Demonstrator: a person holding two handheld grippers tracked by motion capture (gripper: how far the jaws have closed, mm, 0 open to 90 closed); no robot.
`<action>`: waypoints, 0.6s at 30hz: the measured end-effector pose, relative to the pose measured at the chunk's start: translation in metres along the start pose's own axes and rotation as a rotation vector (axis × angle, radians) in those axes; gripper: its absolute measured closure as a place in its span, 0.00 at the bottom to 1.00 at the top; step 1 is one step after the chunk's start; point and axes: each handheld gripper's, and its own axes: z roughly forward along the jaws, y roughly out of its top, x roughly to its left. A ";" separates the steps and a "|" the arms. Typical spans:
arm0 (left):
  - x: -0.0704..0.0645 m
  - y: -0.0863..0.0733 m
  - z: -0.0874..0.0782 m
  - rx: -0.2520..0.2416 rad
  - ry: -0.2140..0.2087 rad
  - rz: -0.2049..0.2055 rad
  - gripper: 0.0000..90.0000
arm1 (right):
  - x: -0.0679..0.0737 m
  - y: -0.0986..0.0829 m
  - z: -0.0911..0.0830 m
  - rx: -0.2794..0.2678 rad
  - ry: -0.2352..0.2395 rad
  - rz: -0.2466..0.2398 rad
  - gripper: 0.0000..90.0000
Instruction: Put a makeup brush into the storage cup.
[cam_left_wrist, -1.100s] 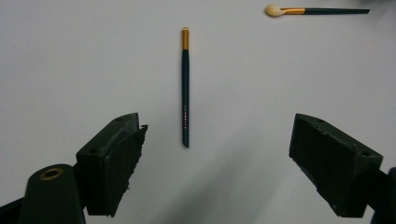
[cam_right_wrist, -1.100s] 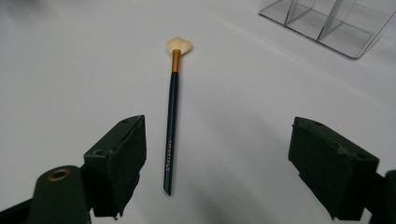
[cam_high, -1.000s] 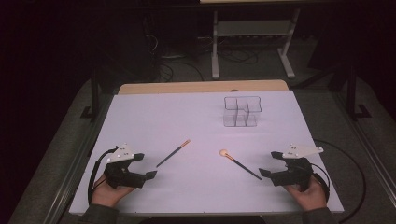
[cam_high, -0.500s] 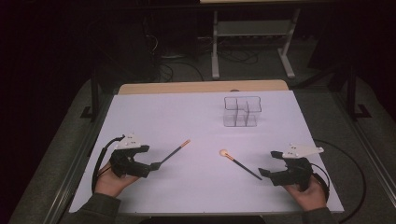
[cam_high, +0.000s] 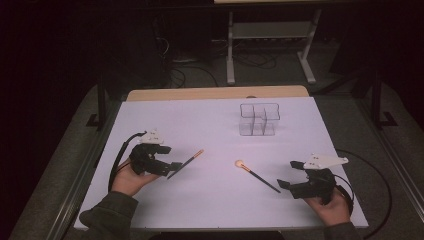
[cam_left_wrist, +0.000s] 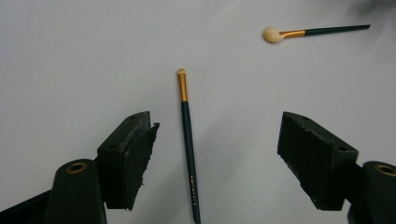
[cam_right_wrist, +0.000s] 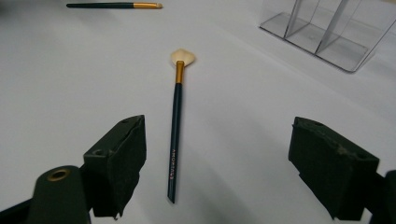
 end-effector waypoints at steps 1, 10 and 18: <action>0.002 0.004 0.004 0.017 -0.006 -0.005 0.30 | 0.000 0.000 0.000 0.000 0.000 -0.003 0.20; 0.008 0.016 0.025 0.084 -0.021 -0.002 0.37 | -0.001 0.001 -0.001 -0.006 0.000 -0.005 0.20; 0.012 0.023 0.042 0.124 -0.025 -0.018 0.45 | -0.002 0.001 -0.003 -0.011 -0.001 -0.005 0.20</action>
